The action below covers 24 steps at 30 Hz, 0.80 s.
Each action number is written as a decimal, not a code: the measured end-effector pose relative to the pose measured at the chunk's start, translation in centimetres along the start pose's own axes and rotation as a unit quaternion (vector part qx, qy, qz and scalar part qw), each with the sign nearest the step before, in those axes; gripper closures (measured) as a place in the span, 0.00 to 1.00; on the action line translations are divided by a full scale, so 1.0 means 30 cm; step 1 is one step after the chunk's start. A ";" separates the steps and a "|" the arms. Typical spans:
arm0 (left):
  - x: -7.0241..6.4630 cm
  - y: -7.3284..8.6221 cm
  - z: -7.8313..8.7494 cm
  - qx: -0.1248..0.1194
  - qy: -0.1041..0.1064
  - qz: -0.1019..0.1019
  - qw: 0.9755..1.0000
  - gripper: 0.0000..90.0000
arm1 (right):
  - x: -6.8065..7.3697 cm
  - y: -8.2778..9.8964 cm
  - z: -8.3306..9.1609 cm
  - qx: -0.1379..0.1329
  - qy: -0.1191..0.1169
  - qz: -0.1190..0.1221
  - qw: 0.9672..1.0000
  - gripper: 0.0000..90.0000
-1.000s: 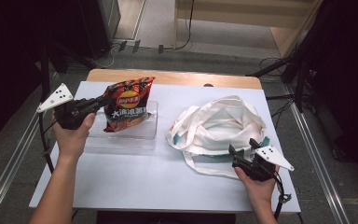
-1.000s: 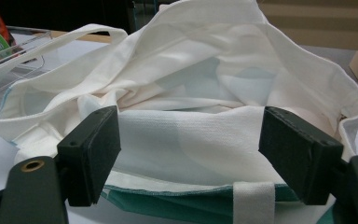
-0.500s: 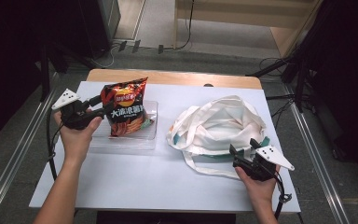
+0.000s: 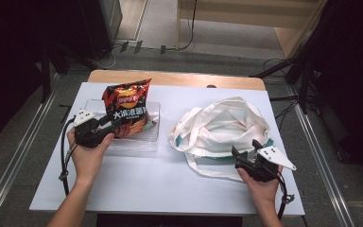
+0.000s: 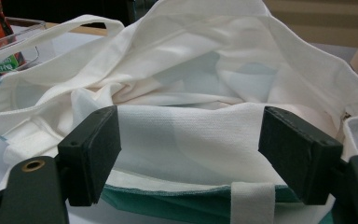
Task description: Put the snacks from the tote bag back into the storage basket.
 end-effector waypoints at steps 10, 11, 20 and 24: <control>0.076 -0.024 0.010 -0.008 -0.022 0.001 1.000 0.99 | 0.000 0.010 -0.006 0.007 0.004 -0.002 1.000 0.25; 0.081 -0.030 0.011 -0.011 -0.016 0.006 1.000 1.00 | 0.001 0.010 -0.007 0.008 0.004 -0.003 1.000 0.26; 0.080 -0.046 0.042 -0.047 0.010 0.031 0.998 0.74 | -0.007 0.010 -0.003 0.007 0.007 -0.003 1.000 0.26; 0.052 -0.049 0.043 -0.051 0.034 0.020 0.998 0.63 | -0.014 0.009 -0.002 0.006 0.010 -0.007 1.000 0.26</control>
Point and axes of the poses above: each handheld gripper's, and its own axes: z roughly backward along the jaws, y roughly out of its underside, x roughly to its left, the point moved 6 cm from there along -z, roughly forward along the jaws, and after that the axes turned 10 degrees about x, right-handed, at the moved point
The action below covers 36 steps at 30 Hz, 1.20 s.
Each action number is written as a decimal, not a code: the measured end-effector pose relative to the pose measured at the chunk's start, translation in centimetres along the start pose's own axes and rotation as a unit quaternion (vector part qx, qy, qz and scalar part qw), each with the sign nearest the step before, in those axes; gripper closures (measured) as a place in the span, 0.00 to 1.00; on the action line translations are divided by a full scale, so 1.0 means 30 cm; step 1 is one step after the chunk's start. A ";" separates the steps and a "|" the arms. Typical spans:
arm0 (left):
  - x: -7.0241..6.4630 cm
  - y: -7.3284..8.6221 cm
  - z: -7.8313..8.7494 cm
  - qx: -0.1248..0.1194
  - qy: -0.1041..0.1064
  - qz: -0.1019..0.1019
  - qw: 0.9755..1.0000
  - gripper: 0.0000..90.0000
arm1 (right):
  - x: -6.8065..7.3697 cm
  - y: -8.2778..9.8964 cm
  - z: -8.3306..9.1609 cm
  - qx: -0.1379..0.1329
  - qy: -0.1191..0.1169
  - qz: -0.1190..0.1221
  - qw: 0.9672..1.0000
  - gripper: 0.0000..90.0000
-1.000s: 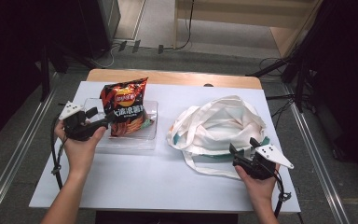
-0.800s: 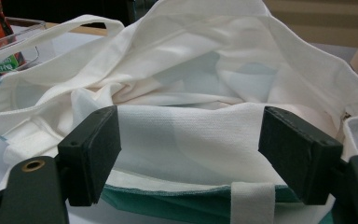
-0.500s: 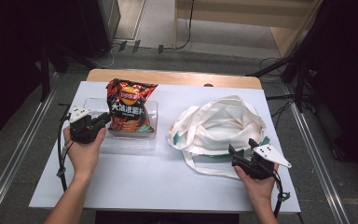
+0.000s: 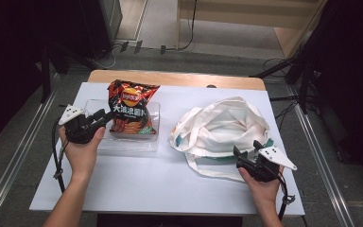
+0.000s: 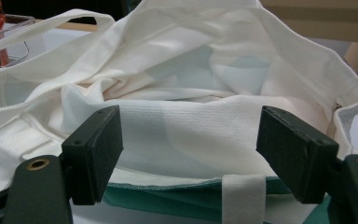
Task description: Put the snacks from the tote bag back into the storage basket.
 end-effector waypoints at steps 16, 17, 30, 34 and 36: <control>0.007 -0.071 -0.075 -0.002 0.017 0.061 0.998 0.49 | 0.015 0.010 -0.015 0.009 0.001 0.005 1.000 0.26; 0.008 -0.071 -0.084 0.000 0.021 0.066 0.998 0.49 | 0.016 0.010 -0.016 0.009 0.000 0.005 1.000 0.26; 0.015 -0.059 -0.088 0.024 0.003 0.057 0.998 0.93 | 0.017 0.013 -0.019 0.010 0.001 0.007 1.000 0.26; 0.016 -0.059 -0.080 0.024 0.004 0.052 0.998 1.00 | 0.017 0.012 -0.018 0.010 0.001 0.007 1.000 0.26; 0.023 -0.059 -0.072 0.022 0.000 0.051 0.998 1.00 | 0.015 0.011 -0.016 0.009 0.000 0.004 1.000 0.26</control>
Point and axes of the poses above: each handheld gripper's, and its own axes: z roughly backward along the jaws, y roughly out of its underside, x roughly to its left, the point moved 6 cm from there along -z, roughly forward along the jaws, and after that the axes turned 10 degrees about x, right-handed, at the moved point
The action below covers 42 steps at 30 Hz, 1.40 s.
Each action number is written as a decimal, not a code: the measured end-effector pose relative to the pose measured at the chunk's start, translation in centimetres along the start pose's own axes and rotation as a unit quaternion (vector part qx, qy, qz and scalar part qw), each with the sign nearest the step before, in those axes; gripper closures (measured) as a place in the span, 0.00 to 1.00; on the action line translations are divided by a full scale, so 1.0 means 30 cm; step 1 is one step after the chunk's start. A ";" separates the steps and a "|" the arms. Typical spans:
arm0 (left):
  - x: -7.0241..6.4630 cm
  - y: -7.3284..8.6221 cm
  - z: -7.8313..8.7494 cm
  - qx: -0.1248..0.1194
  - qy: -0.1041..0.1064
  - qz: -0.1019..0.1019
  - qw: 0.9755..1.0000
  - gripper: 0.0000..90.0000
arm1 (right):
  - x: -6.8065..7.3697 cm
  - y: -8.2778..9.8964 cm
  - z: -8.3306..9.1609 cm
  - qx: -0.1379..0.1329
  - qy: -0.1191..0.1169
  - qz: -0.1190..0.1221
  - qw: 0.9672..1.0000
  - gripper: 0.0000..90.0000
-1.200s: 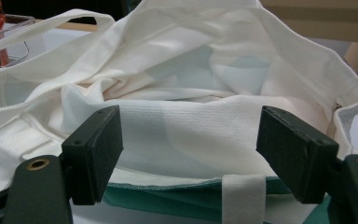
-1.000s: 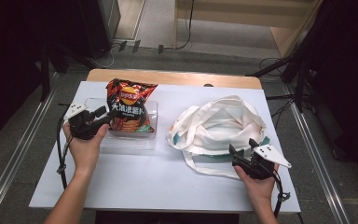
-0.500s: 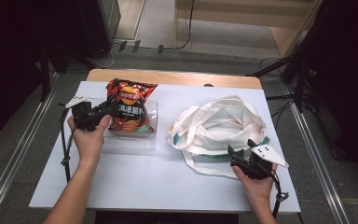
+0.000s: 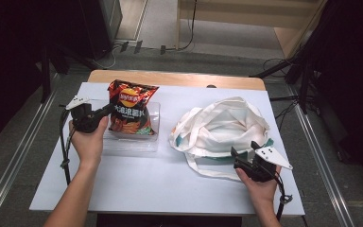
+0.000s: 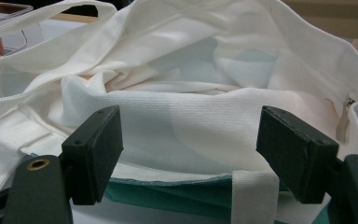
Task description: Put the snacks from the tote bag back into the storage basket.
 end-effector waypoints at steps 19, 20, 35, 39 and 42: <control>0.029 0.043 0.097 -0.055 -0.027 -0.025 0.998 0.46 | -0.011 -0.017 0.020 -0.019 -0.003 0.004 1.000 0.25; 0.017 0.049 0.105 -0.056 -0.038 -0.045 0.997 0.40 | -0.012 -0.019 0.022 -0.020 -0.004 0.005 1.000 0.25; -0.047 0.164 0.159 -0.048 -0.018 -0.123 0.991 0.01 | -0.058 -0.029 0.046 -0.029 -0.003 -0.004 1.000 0.23; -0.031 0.187 0.190 -0.057 -0.017 -0.118 0.991 0.01 | -0.072 -0.026 0.048 -0.028 -0.003 -0.007 1.000 0.23; -0.023 0.211 0.207 -0.058 -0.017 -0.120 0.991 0.01 | -0.080 -0.022 0.054 -0.027 -0.002 -0.007 1.000 0.23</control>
Point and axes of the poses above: each handheld gripper's, and its own axes: z roughly backward along the jaws, y roughly out of its underside, x roughly to its left, the point moved 6 cm from there along -z, roughly forward along the jaws, and after that the axes turned 10 degrees about x, right-handed, at the moved point
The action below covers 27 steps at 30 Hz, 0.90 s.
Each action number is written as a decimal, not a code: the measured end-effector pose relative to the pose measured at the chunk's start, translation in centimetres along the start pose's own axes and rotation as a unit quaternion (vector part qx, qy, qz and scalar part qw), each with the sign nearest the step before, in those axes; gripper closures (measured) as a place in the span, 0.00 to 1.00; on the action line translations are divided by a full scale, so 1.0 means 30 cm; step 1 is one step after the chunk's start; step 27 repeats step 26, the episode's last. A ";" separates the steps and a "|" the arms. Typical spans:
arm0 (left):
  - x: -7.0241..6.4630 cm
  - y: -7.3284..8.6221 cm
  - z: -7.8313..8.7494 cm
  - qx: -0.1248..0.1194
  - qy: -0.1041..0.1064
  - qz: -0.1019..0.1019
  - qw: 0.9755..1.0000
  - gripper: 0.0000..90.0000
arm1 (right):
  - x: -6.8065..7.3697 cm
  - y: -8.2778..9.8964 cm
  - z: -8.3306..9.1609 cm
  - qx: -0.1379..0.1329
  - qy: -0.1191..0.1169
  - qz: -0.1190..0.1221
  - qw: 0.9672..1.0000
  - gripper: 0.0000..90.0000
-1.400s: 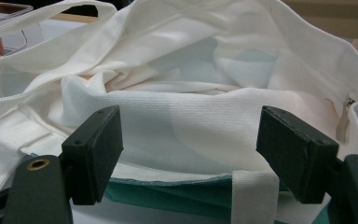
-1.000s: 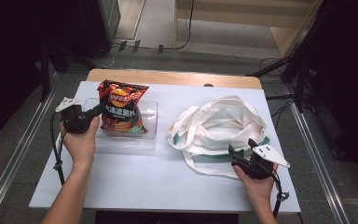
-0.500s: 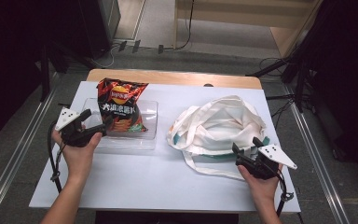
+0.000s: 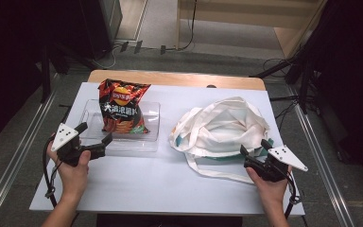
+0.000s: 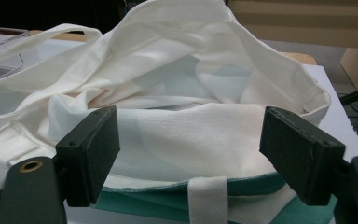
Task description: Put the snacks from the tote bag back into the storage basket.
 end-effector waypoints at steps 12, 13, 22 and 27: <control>0.013 0.040 0.032 0.003 -0.017 0.005 1.000 0.01 | 0.002 0.018 -0.007 0.008 -0.004 0.012 1.000 0.22; 0.009 0.040 0.033 0.004 -0.017 -0.005 1.000 0.01 | 0.000 0.021 -0.013 0.010 -0.002 0.010 1.000 0.22; 0.007 0.044 0.035 0.004 -0.014 -0.005 1.000 0.01 | 0.011 0.014 0.002 0.004 0.003 0.018 1.000 0.22; 0.008 0.044 0.033 0.003 -0.016 -0.006 1.000 0.01 | 0.004 0.014 0.000 0.004 0.001 0.012 1.000 0.22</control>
Point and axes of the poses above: each handheld gripper's, and its own axes: z roughly backward along the jaws, y roughly out of its underside, x roughly to its left, the point moved 6 cm from there along -z, roughly forward along the jaws, and after that the axes turned 10 degrees about x, right-handed, at the moved point
